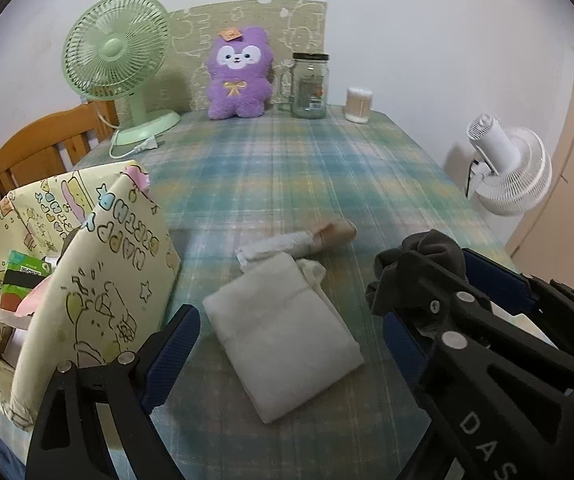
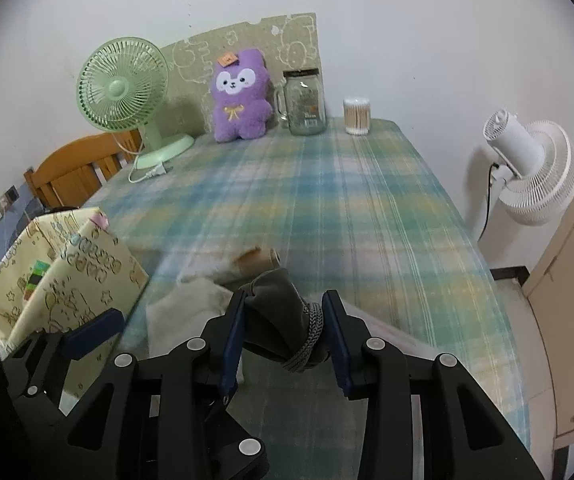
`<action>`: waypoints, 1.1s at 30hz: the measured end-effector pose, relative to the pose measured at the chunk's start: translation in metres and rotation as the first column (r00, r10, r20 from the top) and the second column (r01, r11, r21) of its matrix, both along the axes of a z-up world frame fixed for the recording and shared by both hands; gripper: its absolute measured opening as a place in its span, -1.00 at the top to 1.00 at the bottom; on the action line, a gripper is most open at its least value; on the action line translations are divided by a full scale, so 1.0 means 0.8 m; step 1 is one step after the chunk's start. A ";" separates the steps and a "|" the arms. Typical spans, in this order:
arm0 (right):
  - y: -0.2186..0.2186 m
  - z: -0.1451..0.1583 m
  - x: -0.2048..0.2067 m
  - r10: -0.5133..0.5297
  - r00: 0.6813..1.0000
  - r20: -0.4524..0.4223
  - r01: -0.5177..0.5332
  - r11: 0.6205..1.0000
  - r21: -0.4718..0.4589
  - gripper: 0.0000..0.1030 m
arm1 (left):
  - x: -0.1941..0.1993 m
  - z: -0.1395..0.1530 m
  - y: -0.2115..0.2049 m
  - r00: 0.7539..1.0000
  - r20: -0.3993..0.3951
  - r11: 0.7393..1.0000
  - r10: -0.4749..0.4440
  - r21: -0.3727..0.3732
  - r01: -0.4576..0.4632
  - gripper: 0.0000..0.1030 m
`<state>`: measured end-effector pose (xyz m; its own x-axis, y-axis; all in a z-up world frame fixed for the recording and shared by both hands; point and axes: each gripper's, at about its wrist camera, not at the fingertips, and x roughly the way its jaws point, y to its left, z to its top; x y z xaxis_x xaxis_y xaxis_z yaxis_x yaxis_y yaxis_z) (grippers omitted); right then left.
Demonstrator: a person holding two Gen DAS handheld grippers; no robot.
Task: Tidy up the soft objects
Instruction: 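Grasp the grey sock bundle with right tool while left tool grasps white folded cloth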
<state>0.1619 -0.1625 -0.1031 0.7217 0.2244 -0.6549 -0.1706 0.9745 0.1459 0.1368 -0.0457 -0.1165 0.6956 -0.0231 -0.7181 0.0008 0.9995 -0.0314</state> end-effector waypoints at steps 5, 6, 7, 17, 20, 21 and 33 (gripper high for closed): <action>0.004 -0.005 0.015 -0.006 1.000 -0.002 0.006 1.000 -0.013 0.21 | 0.016 -0.011 0.007 0.997 -0.066 0.998 0.038 -0.054 -0.041 -0.82; 0.005 -0.007 0.017 -0.007 1.000 -0.007 0.007 1.000 -0.019 0.21 | 0.018 -0.015 0.007 0.996 -0.074 0.997 0.043 -0.056 -0.047 -0.82; 0.005 -0.009 0.019 -0.009 1.000 -0.013 0.009 1.000 -0.024 0.21 | 0.019 -0.018 0.007 0.995 -0.082 0.997 0.048 -0.055 -0.053 -0.82; 0.003 -0.029 0.031 -0.033 0.997 -0.073 0.033 0.999 0.006 0.21 | 0.030 -0.039 0.012 0.987 -0.143 0.994 0.070 -0.073 -0.081 -0.66; 0.003 -0.029 0.031 -0.033 0.997 -0.073 0.033 0.999 0.006 0.21 | 0.029 -0.039 0.011 0.988 -0.137 0.994 0.070 -0.069 -0.080 -0.56; 0.004 -0.029 0.032 -0.033 0.997 -0.073 0.033 0.999 0.006 0.21 | 0.028 -0.038 0.011 0.988 -0.135 0.994 0.072 -0.068 -0.082 -0.50; 0.001 -0.023 0.016 -0.029 0.998 -0.063 0.031 0.999 0.029 0.20 | 0.015 -0.028 0.008 0.993 -0.107 0.997 0.057 -0.054 -0.063 -0.27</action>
